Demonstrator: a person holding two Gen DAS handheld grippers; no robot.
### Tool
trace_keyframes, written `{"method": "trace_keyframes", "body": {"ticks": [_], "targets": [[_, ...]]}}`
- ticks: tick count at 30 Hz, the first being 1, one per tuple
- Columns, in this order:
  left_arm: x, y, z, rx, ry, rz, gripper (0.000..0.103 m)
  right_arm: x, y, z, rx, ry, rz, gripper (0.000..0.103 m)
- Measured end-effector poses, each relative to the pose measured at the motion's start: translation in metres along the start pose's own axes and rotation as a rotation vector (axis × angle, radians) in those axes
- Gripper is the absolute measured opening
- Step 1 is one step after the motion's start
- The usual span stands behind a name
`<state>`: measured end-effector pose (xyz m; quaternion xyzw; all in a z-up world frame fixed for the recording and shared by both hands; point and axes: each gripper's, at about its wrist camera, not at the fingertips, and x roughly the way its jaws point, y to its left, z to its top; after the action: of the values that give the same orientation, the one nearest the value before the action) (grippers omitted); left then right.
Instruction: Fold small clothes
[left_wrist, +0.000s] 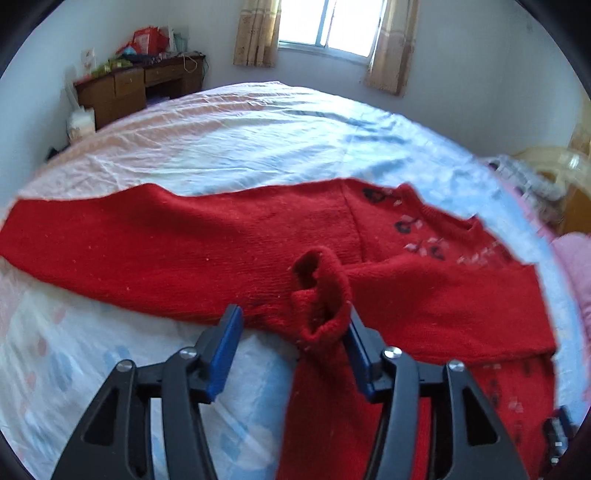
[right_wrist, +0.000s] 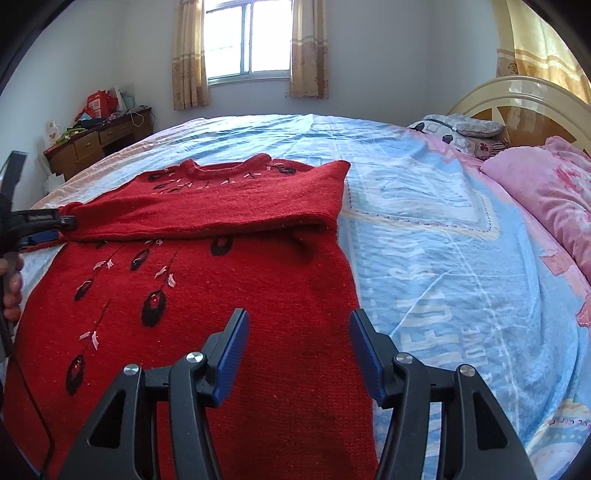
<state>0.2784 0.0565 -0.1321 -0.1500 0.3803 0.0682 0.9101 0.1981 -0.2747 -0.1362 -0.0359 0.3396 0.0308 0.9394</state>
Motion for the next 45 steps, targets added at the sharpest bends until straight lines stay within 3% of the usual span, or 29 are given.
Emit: {"method": "trace_keyframes", "body": {"ticks": [3,4,7,8,10,14,16,18,19,20,24,26,30,33,37,38,43,45], "targets": [[0.004,0.005,0.014,-0.033,0.016,-0.068,0.061,0.005,0.001,-0.003,0.003,0.019,-0.009,0.059],[0.009,0.005,0.018,-0.049,0.026,-0.084,0.067,0.006,0.001,-0.003,0.000,0.019,-0.014,0.059],[0.031,0.011,0.027,-0.092,0.114,-0.152,0.066,0.004,0.005,-0.005,-0.018,0.009,-0.029,0.059],[0.043,0.014,0.029,-0.111,0.157,-0.191,0.051,0.004,0.006,-0.006,-0.020,0.008,-0.032,0.060],[0.043,0.016,0.030,-0.113,0.140,-0.243,0.019,0.004,0.005,-0.006,-0.022,0.007,-0.035,0.060],[0.010,0.006,0.019,-0.013,-0.028,-0.187,0.018,0.004,0.004,-0.006,-0.018,0.009,-0.035,0.062],[0.004,-0.001,0.013,0.052,-0.074,-0.094,0.022,0.004,0.004,-0.006,-0.022,0.008,-0.036,0.062],[0.011,-0.002,0.010,0.070,-0.062,-0.017,0.049,0.004,0.004,-0.006,-0.024,0.007,-0.037,0.062],[0.018,-0.001,0.008,0.063,-0.026,0.039,0.067,0.004,0.004,-0.006,-0.023,0.007,-0.036,0.062],[0.023,0.002,0.009,0.048,0.002,0.054,0.071,0.004,0.003,-0.006,-0.022,0.007,-0.035,0.062],[0.016,0.010,0.008,0.009,0.023,0.014,0.070,0.005,0.004,-0.006,-0.019,0.007,-0.034,0.063],[0.012,0.010,0.010,-0.010,0.014,-0.040,0.070,0.005,0.004,-0.006,-0.020,0.007,-0.035,0.066],[0.019,0.007,0.018,0.001,0.023,-0.049,0.069,0.005,0.004,-0.007,-0.019,0.006,-0.042,0.069],[0.033,0.005,0.018,0.034,0.061,0.022,0.068,0.006,0.003,-0.007,-0.013,0.005,-0.044,0.070],[0.018,-0.008,-0.002,0.133,0.051,-0.013,0.063,0.006,0.004,-0.007,-0.011,0.005,-0.047,0.070],[0.014,-0.010,-0.004,0.146,0.043,-0.026,0.056,0.006,0.005,-0.007,-0.012,0.005,-0.048,0.070],[0.006,0.007,0.019,0.039,-0.019,-0.062,0.057,0.006,0.007,-0.008,-0.018,0.000,-0.057,0.071],[0.014,0.014,0.032,0.001,0.002,-0.086,0.057,0.006,0.007,-0.009,-0.020,-0.001,-0.060,0.071]]}}
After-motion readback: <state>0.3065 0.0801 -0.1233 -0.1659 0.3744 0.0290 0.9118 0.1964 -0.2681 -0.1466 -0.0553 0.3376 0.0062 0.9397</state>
